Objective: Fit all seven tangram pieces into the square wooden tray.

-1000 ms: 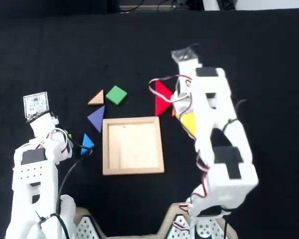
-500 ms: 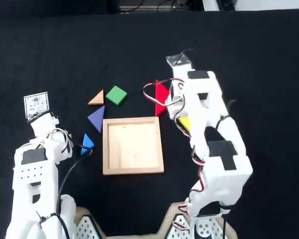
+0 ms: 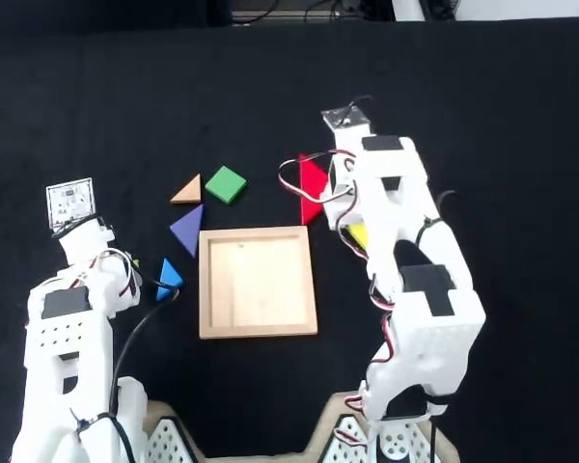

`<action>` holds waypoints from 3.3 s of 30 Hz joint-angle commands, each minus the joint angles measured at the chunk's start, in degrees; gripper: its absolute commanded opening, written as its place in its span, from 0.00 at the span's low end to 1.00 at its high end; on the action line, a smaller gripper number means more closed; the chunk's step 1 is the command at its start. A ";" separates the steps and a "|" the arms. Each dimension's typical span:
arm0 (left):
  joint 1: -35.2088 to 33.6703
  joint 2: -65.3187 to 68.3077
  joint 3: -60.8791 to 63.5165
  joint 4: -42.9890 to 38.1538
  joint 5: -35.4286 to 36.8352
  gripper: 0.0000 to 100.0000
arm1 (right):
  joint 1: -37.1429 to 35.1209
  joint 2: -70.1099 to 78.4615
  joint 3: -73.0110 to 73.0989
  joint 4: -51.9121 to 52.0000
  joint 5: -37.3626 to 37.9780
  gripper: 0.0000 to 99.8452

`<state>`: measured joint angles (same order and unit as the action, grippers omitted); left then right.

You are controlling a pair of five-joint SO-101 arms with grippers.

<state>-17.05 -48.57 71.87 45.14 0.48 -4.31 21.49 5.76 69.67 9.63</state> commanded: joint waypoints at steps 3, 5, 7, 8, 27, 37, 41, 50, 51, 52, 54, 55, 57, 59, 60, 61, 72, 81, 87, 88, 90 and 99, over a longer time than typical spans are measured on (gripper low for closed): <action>0.57 0.00 -0.22 -0.97 -0.53 0.14 | 1.41 -0.04 -2.07 -1.14 0.00 0.23; 0.57 0.00 -0.22 -0.97 -0.53 0.14 | 1.41 -0.04 -2.15 -0.97 0.18 0.23; 0.57 0.00 -0.22 -0.97 -0.53 0.14 | 1.58 -0.04 -2.07 -0.97 1.93 0.23; 0.57 0.00 -0.22 -0.97 -0.53 0.14 | 1.67 -0.04 -2.07 -0.97 2.55 0.23; 0.57 0.00 -0.22 -0.97 -0.18 0.14 | 0.79 -9.89 4.00 -1.32 -2.37 0.32; 0.57 0.00 -0.22 -0.88 -0.18 0.14 | -4.04 -7.43 3.91 -1.85 -9.49 0.34; 0.57 0.00 -0.22 -0.97 -0.18 0.14 | -4.31 -7.43 3.91 -1.85 -9.67 0.34; 0.57 0.00 -0.22 -0.97 -0.18 0.14 | -4.31 -5.05 4.70 -5.45 -9.58 0.34; 0.57 0.00 -0.22 -0.97 -0.18 0.14 | -4.31 -4.18 4.53 -5.54 -9.49 0.34; 0.57 0.00 -0.22 -0.97 -0.18 0.14 | -4.31 -3.47 4.18 -5.63 -9.41 0.34; 0.57 0.00 -0.22 -0.97 -0.18 0.14 | -4.31 -1.71 2.86 -5.45 -9.41 0.34; 0.57 0.00 -0.22 -0.97 -0.18 0.14 | -4.13 -0.92 2.24 -5.27 -9.49 0.34; 0.57 0.00 -0.22 -0.97 -0.18 0.14 | -4.04 0.48 1.45 -5.27 -9.41 0.34; 0.57 0.00 -0.22 -0.97 -0.18 0.14 | -4.04 1.54 1.10 -5.19 -9.41 0.34; 0.57 0.00 -0.22 -0.97 -0.18 0.14 | -3.96 1.80 1.10 -5.19 -9.41 0.34; 0.57 0.00 -0.22 -0.97 -0.18 0.14 | -3.87 1.89 1.10 -5.19 -9.41 0.34; 0.57 0.00 -0.22 -0.88 -0.35 0.14 | -1.85 1.80 1.10 -5.10 -9.32 0.26; 0.57 0.00 -0.13 -0.97 -0.44 0.14 | -1.76 1.71 1.45 -4.13 -9.32 0.16; 0.57 0.00 -0.13 -0.97 -0.44 0.14 | -0.97 1.01 1.45 -1.32 -9.32 0.19; 0.57 0.00 -0.13 -0.97 -0.44 0.14 | -0.53 0.48 1.45 -1.14 -9.32 0.19; 0.57 0.00 -0.13 -0.97 -0.44 0.14 | 0.70 -0.84 1.45 0.18 -9.23 0.19; 0.57 0.09 -0.13 -1.05 -0.44 0.14 | 1.93 -4.09 4.79 -1.76 -5.19 0.14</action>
<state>-17.05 -48.57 71.87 45.14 0.48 -3.16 20.97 10.51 69.23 3.12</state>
